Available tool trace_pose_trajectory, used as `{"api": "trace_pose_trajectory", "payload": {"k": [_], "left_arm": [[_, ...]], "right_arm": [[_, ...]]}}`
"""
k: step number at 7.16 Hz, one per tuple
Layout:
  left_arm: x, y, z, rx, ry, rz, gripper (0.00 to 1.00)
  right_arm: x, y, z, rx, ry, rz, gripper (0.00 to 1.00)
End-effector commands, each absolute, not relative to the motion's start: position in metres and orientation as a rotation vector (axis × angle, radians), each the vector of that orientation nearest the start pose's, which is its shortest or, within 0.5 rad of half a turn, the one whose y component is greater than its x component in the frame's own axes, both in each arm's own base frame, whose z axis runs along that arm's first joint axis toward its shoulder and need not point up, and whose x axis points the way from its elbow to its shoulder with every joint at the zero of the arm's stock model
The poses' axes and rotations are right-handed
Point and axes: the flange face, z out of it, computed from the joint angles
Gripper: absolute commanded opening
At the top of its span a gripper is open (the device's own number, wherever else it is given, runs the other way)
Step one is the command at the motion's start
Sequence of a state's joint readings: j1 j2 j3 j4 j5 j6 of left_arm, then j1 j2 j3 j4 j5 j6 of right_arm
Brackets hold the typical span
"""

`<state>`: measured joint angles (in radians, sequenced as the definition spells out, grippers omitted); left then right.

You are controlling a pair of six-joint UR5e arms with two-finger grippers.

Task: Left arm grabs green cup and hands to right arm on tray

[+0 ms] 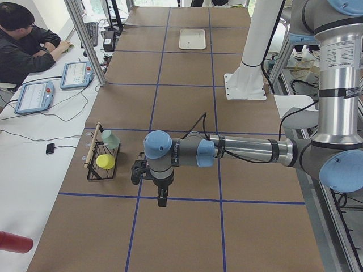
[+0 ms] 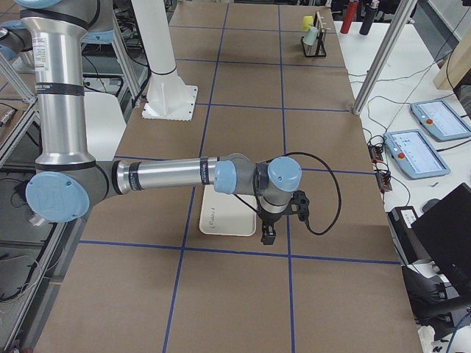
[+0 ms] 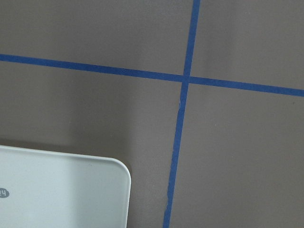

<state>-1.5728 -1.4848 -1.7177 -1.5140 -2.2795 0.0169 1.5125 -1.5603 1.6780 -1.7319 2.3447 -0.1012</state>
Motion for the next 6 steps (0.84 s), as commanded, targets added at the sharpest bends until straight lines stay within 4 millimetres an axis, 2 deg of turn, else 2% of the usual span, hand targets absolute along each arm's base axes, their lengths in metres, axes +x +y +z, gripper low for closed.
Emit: {"api": "trace_pose_trajectory", "payload": {"k": [1, 2, 3, 4, 6], "left_arm": [[-0.071, -0.455, 0.637, 0.011, 0.709, 0.012, 1.00], [-0.071, -0.458, 0.633, 0.016, 0.709, 0.014, 1.00], [-0.071, -0.465, 0.621, 0.029, 0.704, 0.015, 1.00], [-0.071, -0.482, 0.595, 0.026, 0.699, 0.010, 1.00], [-0.069, -0.536, 0.526, 0.008, 0.693, 0.008, 1.00]], "right_arm": [[0.035, -0.497, 0.613, -0.018, -0.774, -0.136, 0.99], [0.035, -0.496, 0.614, -0.020, -0.774, -0.135, 0.99], [0.035, -0.497, 0.613, -0.018, -0.774, -0.136, 0.99], [0.035, -0.497, 0.613, -0.018, -0.774, -0.136, 0.99], [0.035, -0.498, 0.611, -0.015, -0.774, -0.138, 0.99]]}}
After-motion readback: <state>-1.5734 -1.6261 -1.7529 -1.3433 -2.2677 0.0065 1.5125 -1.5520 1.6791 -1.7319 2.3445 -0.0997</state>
